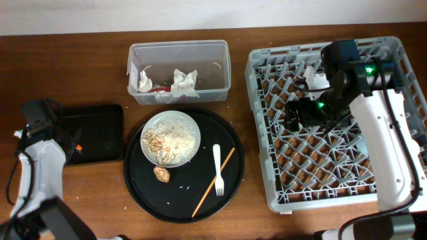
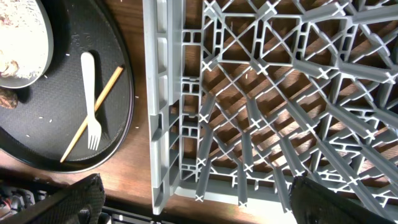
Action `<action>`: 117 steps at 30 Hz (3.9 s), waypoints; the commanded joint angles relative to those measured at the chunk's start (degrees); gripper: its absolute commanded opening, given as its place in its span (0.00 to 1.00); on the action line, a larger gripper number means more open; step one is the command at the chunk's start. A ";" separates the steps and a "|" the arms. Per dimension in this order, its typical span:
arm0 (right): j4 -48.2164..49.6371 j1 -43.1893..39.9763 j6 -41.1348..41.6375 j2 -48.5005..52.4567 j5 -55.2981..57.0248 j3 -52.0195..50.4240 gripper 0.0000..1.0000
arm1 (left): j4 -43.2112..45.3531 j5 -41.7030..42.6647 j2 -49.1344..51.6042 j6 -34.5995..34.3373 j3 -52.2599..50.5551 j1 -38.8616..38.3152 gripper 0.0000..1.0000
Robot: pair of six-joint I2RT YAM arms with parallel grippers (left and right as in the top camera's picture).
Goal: Sort waste into correct bins and load items into the dishwasher rack
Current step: 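Grasp the carrot with the left gripper and place it on the black tray, then grasp the white plate rim with the left gripper and lift it, then tip the white plate over the black tray to dump the rice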
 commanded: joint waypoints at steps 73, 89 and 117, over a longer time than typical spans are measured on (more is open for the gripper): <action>-0.85 0.26 0.04 -0.44 0.52 0.02 0.98 | -29.40 6.14 18.05 12.70 24.06 -56.52 0.01; -0.85 0.26 0.02 -0.44 0.52 0.02 0.98 | -41.35 1.57 14.21 12.72 33.66 -56.52 0.01; -3.65 0.26 0.07 -0.44 0.55 0.02 0.98 | -29.42 37.77 13.18 35.52 37.51 -12.46 0.00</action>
